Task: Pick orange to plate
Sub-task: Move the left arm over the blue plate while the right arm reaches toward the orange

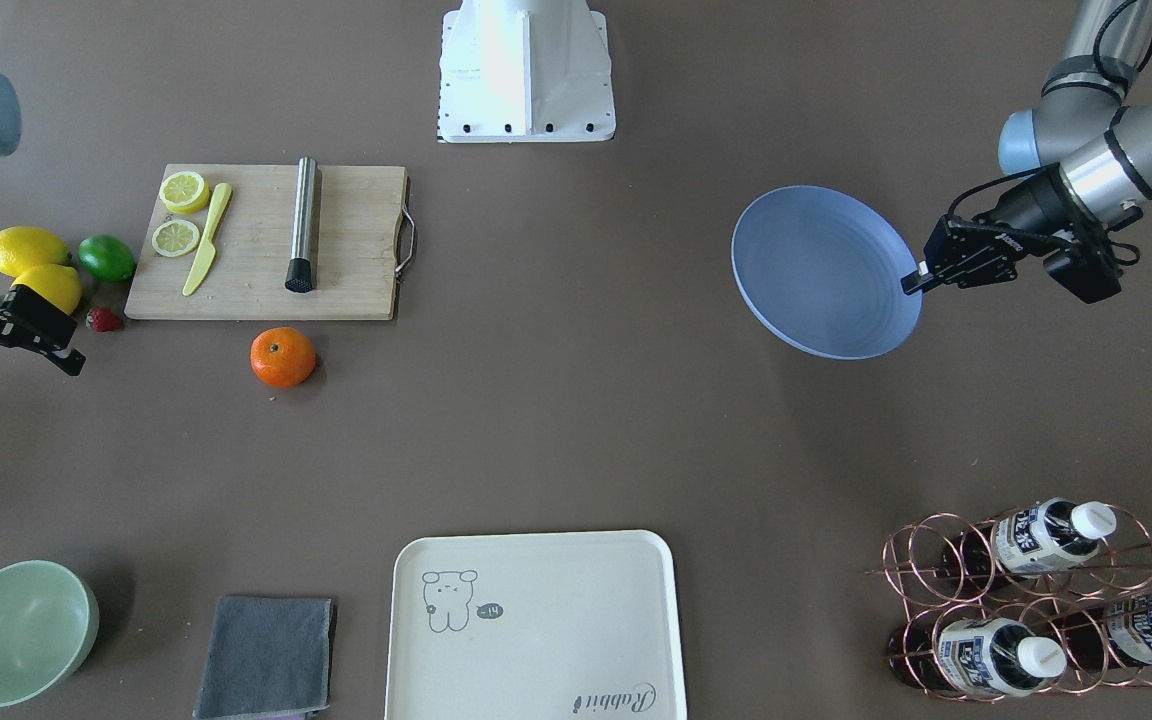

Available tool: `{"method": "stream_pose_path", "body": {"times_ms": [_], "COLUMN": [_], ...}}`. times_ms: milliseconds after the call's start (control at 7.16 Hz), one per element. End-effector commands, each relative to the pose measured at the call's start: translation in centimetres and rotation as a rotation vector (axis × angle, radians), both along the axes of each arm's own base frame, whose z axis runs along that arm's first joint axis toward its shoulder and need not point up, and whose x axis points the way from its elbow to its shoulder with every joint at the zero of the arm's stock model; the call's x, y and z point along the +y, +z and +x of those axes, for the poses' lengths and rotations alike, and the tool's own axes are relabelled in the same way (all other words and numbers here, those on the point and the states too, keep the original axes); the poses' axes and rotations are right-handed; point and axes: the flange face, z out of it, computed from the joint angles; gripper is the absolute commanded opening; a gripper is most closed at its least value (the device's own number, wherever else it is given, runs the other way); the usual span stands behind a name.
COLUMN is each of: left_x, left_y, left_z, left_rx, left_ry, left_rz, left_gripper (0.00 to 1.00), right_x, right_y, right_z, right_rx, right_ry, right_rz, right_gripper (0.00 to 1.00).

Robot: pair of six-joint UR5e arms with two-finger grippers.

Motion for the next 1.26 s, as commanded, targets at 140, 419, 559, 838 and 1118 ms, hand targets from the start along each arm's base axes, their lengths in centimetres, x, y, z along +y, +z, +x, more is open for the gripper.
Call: {"method": "stream_pose_path", "body": {"times_ms": [140, 419, 559, 838, 1118], "left_x": [-0.9, 2.8, 5.3, 8.6, 9.8], "left_y": [-11.4, -18.9, -20.0, -20.2, -19.3], "left_z": [9.6, 17.7, 21.6, 25.7, 27.4], "left_rx": [-0.061, -0.126, -0.139, -0.174, -0.197], "left_ry": [-0.077, -0.121, -0.146, -0.164, -0.169], "left_rz": [-0.054, -0.083, -0.088, -0.066, -0.057], "left_gripper": [0.00, 0.00, 0.00, 0.00, 0.00], "right_x": [0.4, 0.9, 1.3, 2.3, 3.5], "right_y": [-2.8, -3.4, -2.9, -2.9, -3.5], "right_z": [-4.9, -7.6, -8.9, -11.4, -13.5], "right_rx": [-0.009, 0.003, 0.026, 0.061, 0.058], "right_ry": [0.030, 0.035, 0.028, 0.001, -0.038], "right_rz": [-0.026, -0.031, -0.030, -0.032, -0.022], "right_gripper": [1.00, 1.00, 1.00, 1.00, 1.00]}}
